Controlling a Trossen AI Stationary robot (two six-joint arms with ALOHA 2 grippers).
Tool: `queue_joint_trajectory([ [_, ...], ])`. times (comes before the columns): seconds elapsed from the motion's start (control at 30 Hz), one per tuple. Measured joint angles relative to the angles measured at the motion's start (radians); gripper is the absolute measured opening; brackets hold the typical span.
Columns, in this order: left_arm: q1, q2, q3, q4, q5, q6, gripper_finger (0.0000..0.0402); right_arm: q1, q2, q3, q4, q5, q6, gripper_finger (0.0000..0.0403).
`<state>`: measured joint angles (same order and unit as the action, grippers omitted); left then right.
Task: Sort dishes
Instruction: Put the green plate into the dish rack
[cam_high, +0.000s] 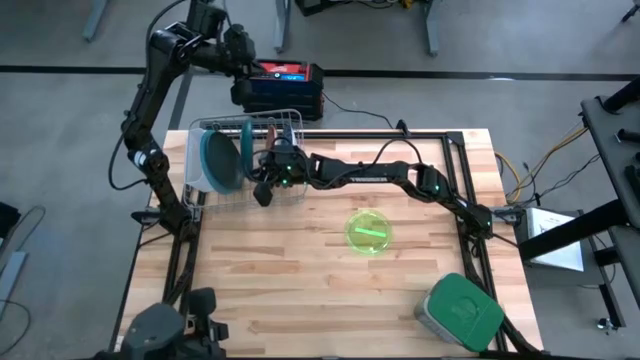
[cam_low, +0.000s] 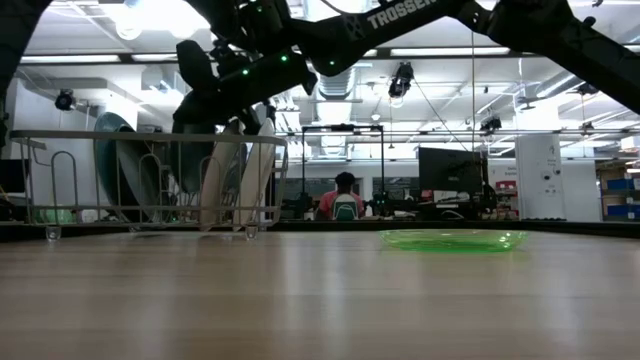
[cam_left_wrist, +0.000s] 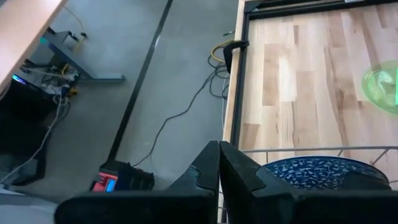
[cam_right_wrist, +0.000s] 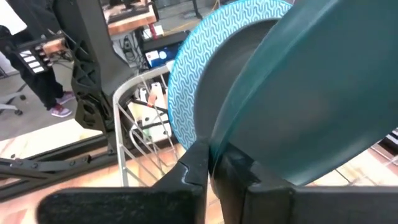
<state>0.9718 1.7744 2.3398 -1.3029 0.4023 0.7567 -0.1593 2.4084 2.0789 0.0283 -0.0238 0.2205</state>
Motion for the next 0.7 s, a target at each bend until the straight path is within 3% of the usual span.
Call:
queue_joint_trajectory([
  [0.3,0.000,0.017,0.000,0.000,0.000,0.000,0.0000,-0.005,0.000,0.007,-0.048,-0.001,0.017,0.0100],
  [0.7,0.000,0.017,0.000,0.000,0.001,0.000,0.0000,-0.002,0.000,0.068,-0.148,0.002,-0.052,0.0186],
])
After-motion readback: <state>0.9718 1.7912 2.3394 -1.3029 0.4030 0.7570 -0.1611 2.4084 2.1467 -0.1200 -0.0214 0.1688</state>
